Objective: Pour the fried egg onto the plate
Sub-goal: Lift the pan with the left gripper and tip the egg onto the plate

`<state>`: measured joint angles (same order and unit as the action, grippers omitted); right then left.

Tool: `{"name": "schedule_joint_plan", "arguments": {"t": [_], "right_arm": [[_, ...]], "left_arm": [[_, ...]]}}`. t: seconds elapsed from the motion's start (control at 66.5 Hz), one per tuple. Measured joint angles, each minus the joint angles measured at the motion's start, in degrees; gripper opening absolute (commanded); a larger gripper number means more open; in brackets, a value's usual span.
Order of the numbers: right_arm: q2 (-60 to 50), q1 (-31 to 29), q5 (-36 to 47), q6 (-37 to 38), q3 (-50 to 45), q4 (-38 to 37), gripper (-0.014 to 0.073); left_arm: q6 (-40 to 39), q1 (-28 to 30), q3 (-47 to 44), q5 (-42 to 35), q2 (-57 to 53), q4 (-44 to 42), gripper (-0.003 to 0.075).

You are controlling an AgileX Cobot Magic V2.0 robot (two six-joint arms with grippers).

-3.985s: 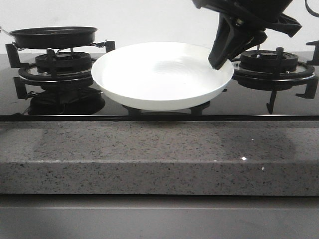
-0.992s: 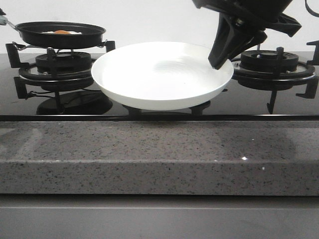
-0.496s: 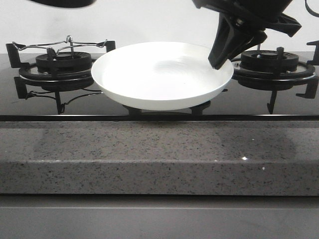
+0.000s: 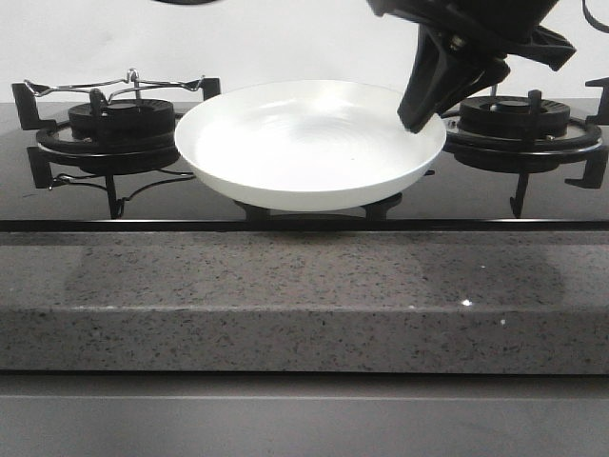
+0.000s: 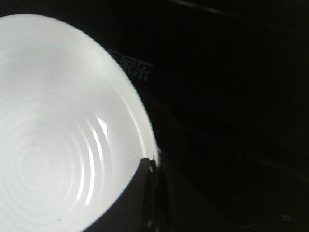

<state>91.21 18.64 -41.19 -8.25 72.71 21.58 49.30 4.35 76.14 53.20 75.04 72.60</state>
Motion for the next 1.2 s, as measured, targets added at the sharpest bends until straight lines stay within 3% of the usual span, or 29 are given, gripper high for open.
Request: {"name": "schedule_joint_plan", "arguments": {"t": [0.195, 0.586, 0.812, 1.203], "right_arm": [[0.0, 0.0, 0.0, 0.0, 0.0, 0.0, -0.0067], [0.0, 0.0, 0.0, 0.0, 0.0, 0.0, -0.0067], [0.0, 0.0, 0.0, 0.0, 0.0, 0.0, -0.0067], [0.0, 0.0, -0.1, 0.0, 0.0, 0.1, -0.0067]], "left_arm": [[2.7, -10.5, 0.0, -7.3, 0.0, -8.5, -0.0020], [19.4, -26.1, 0.0, -18.6, 0.0, -16.4, -0.0020], [26.9, -29.5, 0.0, -19.6, 0.0, -18.2, -0.0020], [29.8, -30.0, 0.0, -20.0, 0.0, -19.3, -0.0020]]}}
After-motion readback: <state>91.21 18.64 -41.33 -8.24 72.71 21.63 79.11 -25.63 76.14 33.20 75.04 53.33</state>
